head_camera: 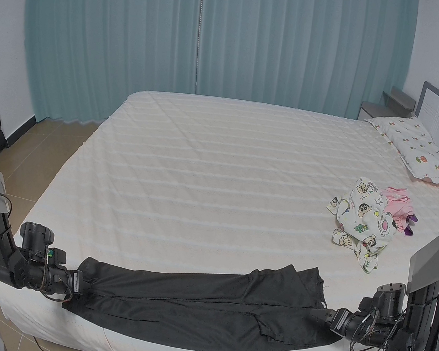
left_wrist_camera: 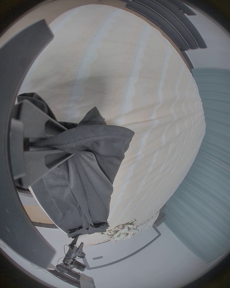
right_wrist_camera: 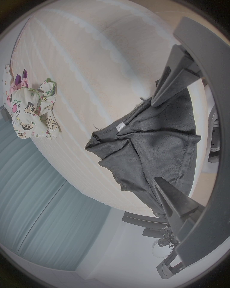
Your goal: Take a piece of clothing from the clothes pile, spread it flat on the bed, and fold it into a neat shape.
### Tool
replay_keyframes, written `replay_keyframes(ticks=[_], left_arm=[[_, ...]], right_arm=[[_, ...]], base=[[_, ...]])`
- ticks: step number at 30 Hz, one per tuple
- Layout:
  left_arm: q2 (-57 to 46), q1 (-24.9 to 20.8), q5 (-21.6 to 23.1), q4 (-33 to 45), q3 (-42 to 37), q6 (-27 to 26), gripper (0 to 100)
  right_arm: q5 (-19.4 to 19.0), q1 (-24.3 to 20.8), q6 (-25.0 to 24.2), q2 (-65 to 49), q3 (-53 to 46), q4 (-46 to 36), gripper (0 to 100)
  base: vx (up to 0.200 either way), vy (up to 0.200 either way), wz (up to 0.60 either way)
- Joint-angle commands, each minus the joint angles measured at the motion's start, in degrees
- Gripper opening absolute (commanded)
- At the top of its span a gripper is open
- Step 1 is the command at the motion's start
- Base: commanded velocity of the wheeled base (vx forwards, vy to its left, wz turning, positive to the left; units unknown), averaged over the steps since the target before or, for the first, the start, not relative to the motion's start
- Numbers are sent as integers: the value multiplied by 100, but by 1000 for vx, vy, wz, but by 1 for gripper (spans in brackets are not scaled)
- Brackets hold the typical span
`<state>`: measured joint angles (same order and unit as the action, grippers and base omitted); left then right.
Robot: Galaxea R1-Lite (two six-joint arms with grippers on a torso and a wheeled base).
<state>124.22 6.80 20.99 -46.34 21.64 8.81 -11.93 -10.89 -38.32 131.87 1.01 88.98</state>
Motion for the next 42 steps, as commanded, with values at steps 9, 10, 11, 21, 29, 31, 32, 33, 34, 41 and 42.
replay_keyframes(ticks=[9,10,11,21,29,31,32,33,34,41,42], left_arm=[[6,-12,1,-33,86,94,0],[-12,-12,-7,-60,104,103,0],[-38,-39,-7,-69,95,129,0],[-258,-548,-526,-200,473,1333,0],[-267,-997,-1009,-148,596,1360,0],[-293,-1111,-1159,-148,666,1439,0],[-311,-1128,-1185,-139,693,1474,0],[-364,-1190,-1299,-121,781,1632,0],[-390,-1225,-1405,-69,860,1755,0],[-583,-1524,-1669,687,1167,1966,0],[-689,-1603,-1669,854,1202,1975,0]], right_arm=[[-2,-1,-1,-3,-40,102,100],[-2,-1,-1,-12,-40,102,100],[-2,-1,-1,-12,-40,102,100],[7,-1,-1,-12,-57,102,100],[-2,8,-1,-29,-84,102,100],[-2,8,-1,-21,-84,102,100],[-2,8,-1,-29,-84,102,100],[7,8,-1,-29,-92,102,100],[-2,8,-1,-29,-92,102,100],[-2,16,-1,-3,-84,102,100],[-2,16,-1,-3,-84,102,100]], base=[[-67,0,0],[0,0,0],[0,0,0],[0,0,0],[0,0,0],[0,0,0],[0,0,0],[0,0,0],[0,-200,0],[0,-200,0],[0,-200,0]])
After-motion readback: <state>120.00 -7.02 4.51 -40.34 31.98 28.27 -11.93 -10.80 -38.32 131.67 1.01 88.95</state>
